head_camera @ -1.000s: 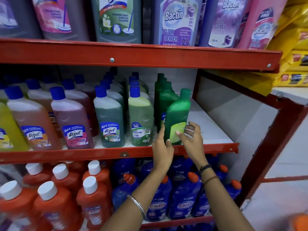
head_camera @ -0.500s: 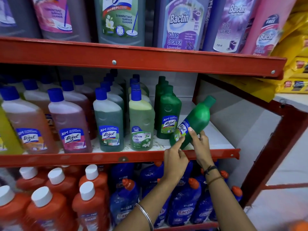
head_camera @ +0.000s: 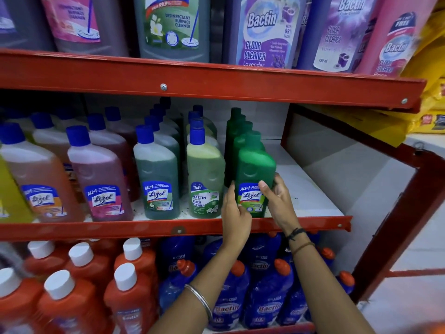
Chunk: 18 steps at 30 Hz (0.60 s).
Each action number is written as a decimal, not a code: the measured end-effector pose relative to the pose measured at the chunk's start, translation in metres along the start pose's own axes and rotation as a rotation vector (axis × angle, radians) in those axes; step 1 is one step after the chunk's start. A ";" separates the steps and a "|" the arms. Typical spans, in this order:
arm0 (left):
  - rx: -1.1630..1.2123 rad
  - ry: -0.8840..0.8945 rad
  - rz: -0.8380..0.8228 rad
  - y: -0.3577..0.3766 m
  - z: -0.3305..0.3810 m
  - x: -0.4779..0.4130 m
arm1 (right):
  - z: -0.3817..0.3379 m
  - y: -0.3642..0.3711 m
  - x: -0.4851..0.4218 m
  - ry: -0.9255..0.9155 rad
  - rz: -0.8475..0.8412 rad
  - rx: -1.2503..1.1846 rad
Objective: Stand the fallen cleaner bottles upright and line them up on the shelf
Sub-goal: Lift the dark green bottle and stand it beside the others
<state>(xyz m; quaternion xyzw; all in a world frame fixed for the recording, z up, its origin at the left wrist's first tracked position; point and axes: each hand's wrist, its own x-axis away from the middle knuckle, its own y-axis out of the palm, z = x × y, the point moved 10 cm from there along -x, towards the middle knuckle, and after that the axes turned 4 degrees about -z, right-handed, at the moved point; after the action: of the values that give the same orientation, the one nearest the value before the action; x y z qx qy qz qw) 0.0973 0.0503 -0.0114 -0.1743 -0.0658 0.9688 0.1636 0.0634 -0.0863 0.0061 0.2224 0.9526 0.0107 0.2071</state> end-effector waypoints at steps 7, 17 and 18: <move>-0.078 0.020 -0.098 0.004 -0.001 0.005 | 0.004 -0.002 0.006 0.001 0.082 0.097; -0.321 0.076 -0.231 0.017 0.004 0.018 | 0.014 -0.021 0.028 -0.008 0.247 0.281; -0.330 0.095 -0.244 0.018 0.005 0.022 | 0.013 -0.022 0.028 -0.005 0.239 0.294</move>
<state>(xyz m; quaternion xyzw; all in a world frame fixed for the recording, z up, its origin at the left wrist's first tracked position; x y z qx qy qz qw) 0.0708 0.0400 -0.0166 -0.2348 -0.2364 0.9086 0.2518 0.0363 -0.0954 -0.0194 0.3620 0.9102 -0.1045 0.1721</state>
